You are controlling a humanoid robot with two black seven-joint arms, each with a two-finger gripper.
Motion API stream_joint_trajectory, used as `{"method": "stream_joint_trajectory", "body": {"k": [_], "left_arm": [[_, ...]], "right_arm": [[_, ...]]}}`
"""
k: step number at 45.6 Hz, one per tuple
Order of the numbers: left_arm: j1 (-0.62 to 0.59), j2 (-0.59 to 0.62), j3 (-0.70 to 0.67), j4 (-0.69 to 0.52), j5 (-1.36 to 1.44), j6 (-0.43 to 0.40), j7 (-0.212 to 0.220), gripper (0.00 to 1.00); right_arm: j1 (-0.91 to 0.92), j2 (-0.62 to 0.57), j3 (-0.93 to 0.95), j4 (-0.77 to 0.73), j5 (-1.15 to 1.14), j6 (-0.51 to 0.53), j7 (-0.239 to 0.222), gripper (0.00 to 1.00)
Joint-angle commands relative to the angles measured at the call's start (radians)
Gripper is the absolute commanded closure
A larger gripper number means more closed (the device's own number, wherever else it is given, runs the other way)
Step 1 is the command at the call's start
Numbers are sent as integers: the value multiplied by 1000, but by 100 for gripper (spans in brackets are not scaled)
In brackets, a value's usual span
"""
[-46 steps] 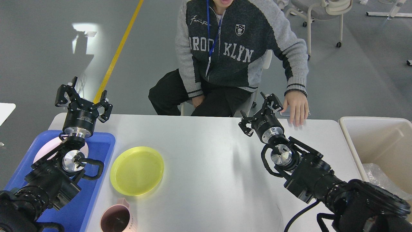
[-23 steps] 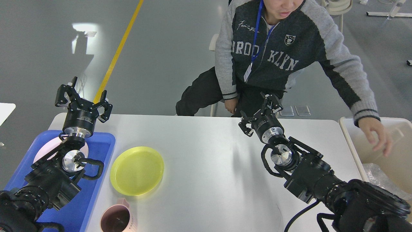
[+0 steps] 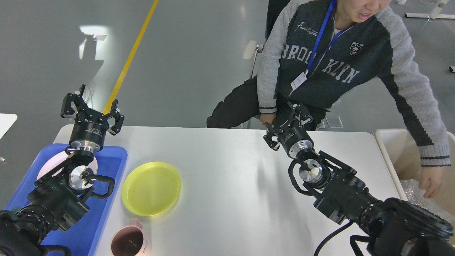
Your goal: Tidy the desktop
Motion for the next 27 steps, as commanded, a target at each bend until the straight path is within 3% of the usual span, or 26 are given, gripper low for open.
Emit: {"method": "stream_joint_trajectory", "body": {"k": [1,27], "left_arm": [[0,-1,0,0,0,0,0,3],[0,0,0,0,0,0,0,3]], "right_arm": [[0,0,0,0,0,0,0,0],[0,0,0,0,0,0,0,0]]}}
